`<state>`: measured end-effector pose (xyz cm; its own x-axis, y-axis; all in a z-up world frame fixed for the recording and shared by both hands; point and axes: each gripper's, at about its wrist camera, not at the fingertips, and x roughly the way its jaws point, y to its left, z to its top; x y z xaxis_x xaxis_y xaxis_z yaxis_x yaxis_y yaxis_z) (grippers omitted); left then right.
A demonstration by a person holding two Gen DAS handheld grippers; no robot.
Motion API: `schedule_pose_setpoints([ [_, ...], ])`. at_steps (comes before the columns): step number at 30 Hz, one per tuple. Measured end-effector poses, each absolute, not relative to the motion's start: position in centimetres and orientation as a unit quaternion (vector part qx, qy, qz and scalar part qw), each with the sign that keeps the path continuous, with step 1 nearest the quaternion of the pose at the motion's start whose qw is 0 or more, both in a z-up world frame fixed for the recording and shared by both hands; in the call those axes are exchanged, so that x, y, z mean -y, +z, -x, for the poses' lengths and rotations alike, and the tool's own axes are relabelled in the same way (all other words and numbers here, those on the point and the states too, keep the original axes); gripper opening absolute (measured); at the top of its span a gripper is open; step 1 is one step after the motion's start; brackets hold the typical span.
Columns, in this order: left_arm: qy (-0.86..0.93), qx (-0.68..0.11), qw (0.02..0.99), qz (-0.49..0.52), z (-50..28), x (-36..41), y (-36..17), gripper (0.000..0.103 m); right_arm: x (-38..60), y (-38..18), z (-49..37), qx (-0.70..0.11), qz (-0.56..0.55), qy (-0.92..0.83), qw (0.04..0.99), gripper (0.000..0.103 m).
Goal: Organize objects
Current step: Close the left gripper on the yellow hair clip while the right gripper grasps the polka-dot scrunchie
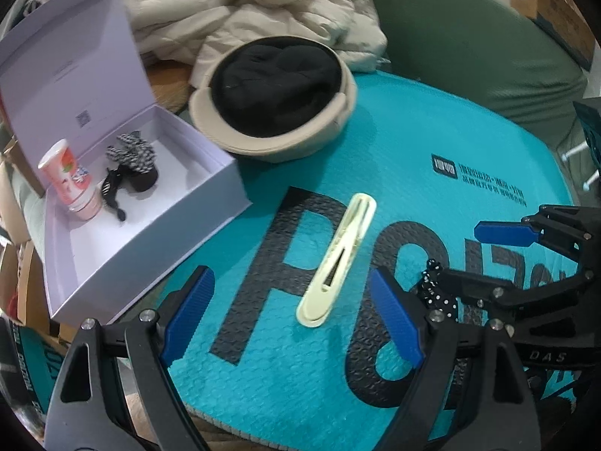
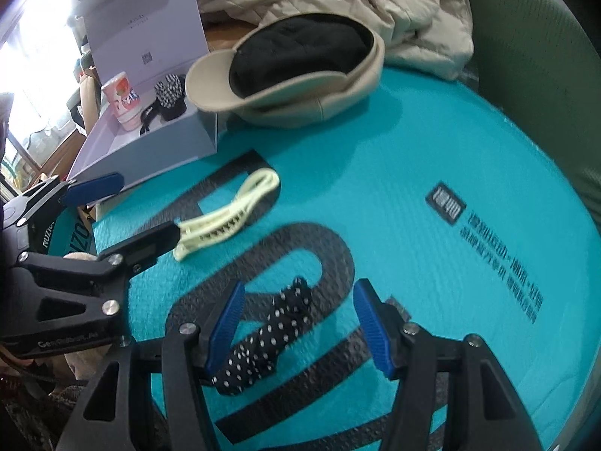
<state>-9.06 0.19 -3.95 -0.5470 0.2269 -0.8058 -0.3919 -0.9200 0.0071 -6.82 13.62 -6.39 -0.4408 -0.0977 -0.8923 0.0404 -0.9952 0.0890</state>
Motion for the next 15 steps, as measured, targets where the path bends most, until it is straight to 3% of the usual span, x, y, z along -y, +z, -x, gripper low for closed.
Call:
schedule_pose_setpoints([
  [9, 0.864, -0.100, 0.188, 0.457, 10.3, -1.7, -5.7, 0.085, -13.6, -8.3, 6.3, 0.047, -0.547, -0.833, 0.060, 0.061],
  [15, 0.858, -0.102, 0.197, 0.462, 10.8, -2.3, -6.6, 0.084, -14.2, -9.1, 6.4, 0.060, -0.551, -0.830, 0.068, 0.047],
])
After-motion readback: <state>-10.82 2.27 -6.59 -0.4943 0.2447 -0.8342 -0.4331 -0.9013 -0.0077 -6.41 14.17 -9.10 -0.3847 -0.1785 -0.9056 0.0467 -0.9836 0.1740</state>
